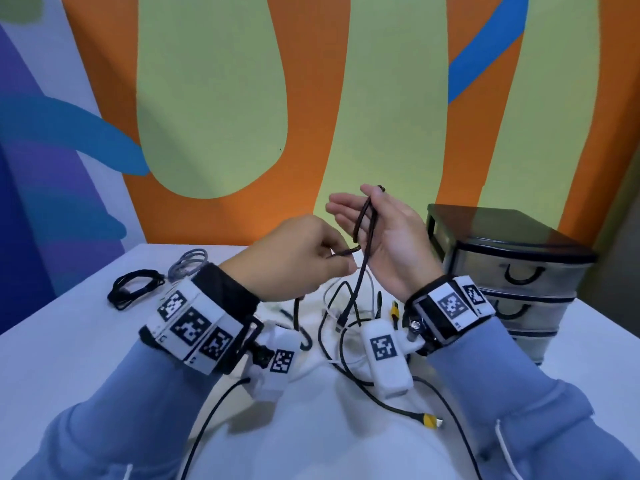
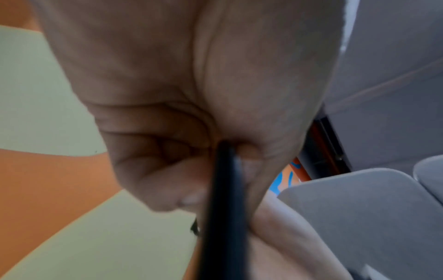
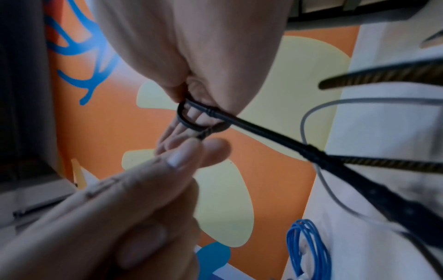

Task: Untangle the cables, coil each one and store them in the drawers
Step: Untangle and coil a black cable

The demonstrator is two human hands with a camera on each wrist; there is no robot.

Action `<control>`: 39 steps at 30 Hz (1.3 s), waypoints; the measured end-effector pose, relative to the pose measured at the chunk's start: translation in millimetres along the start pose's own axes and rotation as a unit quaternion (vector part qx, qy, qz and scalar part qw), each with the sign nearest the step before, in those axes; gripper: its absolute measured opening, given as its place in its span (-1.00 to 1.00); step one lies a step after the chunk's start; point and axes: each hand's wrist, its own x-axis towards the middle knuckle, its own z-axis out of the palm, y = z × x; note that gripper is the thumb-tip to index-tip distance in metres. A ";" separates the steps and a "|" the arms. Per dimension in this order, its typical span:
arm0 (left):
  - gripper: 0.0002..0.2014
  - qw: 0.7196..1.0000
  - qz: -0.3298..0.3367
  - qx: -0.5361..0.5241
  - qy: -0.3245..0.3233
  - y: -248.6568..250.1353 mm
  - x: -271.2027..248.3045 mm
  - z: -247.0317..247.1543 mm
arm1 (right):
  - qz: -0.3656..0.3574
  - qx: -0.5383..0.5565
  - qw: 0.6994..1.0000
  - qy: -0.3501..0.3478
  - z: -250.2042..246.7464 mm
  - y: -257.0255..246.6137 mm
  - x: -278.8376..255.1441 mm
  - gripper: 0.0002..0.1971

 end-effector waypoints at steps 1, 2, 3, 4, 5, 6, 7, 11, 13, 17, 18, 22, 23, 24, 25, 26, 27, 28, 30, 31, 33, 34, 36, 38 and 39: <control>-0.83 1.000 0.002 -0.023 0.012 0.1 -2.1 -4.6 | -0.001 -0.040 0.999 0.003 1.3 1.8 0.3 -0.79; -0.83 0.998 0.003 -0.053 0.030 -0.6 -3.8 -9.6 | 0.002 -0.087 0.996 0.006 1.6 4.7 0.8 -0.79; -0.85 0.995 0.006 -0.087 0.055 -2.3 -4.2 -14.9 | 0.009 -0.136 0.991 0.014 0.7 7.9 1.6 -0.77; -0.85 0.989 0.010 -0.122 0.087 -4.5 -3.6 -20.1 | 0.019 -0.181 0.983 0.018 -1.2 11.1 2.5 -0.74; -0.84 0.980 0.015 -0.156 0.123 -7.7 -2.6 -24.6 | 0.032 -0.209 0.977 0.012 -3.8 13.4 3.1 -0.69; -0.82 0.970 0.021 -0.184 0.160 -10.4 -1.5 -28.4 | 0.046 -0.219 0.975 -0.006 -6.1 14.4 3.4 -0.66; -0.81 0.959 0.029 -0.202 0.195 -13.2 0.1 -31.1 | 0.061 -0.216 0.974 -0.030 -7.3 13.8 3.1 -0.65; -0.83 0.928 0.068 -0.193 0.312 -24.2 8.1 -28.6 | 0.119 -0.146 0.975 -0.117 1.1 1.9 -1.9 -0.64; -0.84 0.918 0.079 -0.167 0.351 -28.5 12.1 -21.7 | 0.153 -0.080 0.975 -0.143 4.2 -4.1 -5.5 -0.62; -0.89 0.910 0.124 -0.046 0.393 -35.8 17.4 -10.1 | 0.190 0.009 0.969 -0.159 4.0 -11.9 -10.9 -0.59; -0.88 0.906 0.137 0.001 0.400 -37.5 18.2 -8.6 | 0.194 0.028 0.968 -0.158 3.5 -12.8 -11.2 -0.59; -0.85 0.934 0.108 -0.009 0.341 -38.2 18.9 -3.0 | 0.193 0.078 0.967 -0.147 3.2 -10.2 -9.6 -0.60; -0.88 0.948 0.083 -0.059 0.302 -36.4 17.6 -2.4 | 0.187 0.077 0.969 -0.140 2.9 -7.6 -9.0 -0.59; -0.89 0.955 0.058 -0.111 0.268 -33.2 16.1 -1.3 | 0.176 0.070 0.973 -0.130 2.5 -4.9 -8.1 -0.58; -0.88 0.956 0.037 -0.165 0.242 -29.4 14.4 -0.4 | 0.161 0.058 0.978 -0.120 1.8 -2.1 -6.9 -0.58; -0.85 0.950 0.021 -0.221 0.221 -26.7 12.9 0.3 | 0.145 0.046 0.982 -0.108 1.2 0.6 -5.3 -0.59; -0.80 0.938 0.008 -0.278 0.206 -24.1 11.3 -0.1 | 0.129 0.038 0.987 -0.091 0.2 3.1 -3.5 -0.59; -0.76 0.925 -0.003 -0.328 0.194 -21.0 9.8 -1.4 | 0.114 0.031 0.991 -0.070 -1.0 5.3 -1.6 -0.60; -0.72 0.900 -0.017 -0.397 0.177 -15.3 8.5 -4.8 | 0.088 0.018 0.996 -0.025 -4.1 8.6 1.9 -0.60; -0.70 0.895 -0.018 -0.411 0.171 -12.8 8.1 -5.4 | 0.077 0.012 0.997 -0.007 -5.5 9.9 2.9 -0.61; -0.63 0.904 -0.003 -0.390 0.175 -9.6 7.4 -3.5 | 0.064 0.001 0.998 0.020 -7.5 12.4 4.6 -0.62; -0.56 0.913 0.009 -0.367 0.178 -9.2 7.1 -0.9 | 0.062 -0.006 0.998 0.028 -7.8 13.6 5.1 -0.62; -0.44 0.923 0.022 -0.338 0.185 -9.3 6.6 3.6 | 0.065 -0.026 0.997 0.044 -6.8 16.5 5.7 -0.63; -0.41 0.925 0.029 -0.332 0.184 -8.8 6.8 6.7 | 0.074 -0.051 0.994 0.060 -5.9 19.5 5.2 -0.63; -0.42 0.925 0.036 -0.330 0.183 -8.1 6.9 8.2 | 0.077 -0.064 0.993 0.065 -5.6 20.5 4.5 -0.63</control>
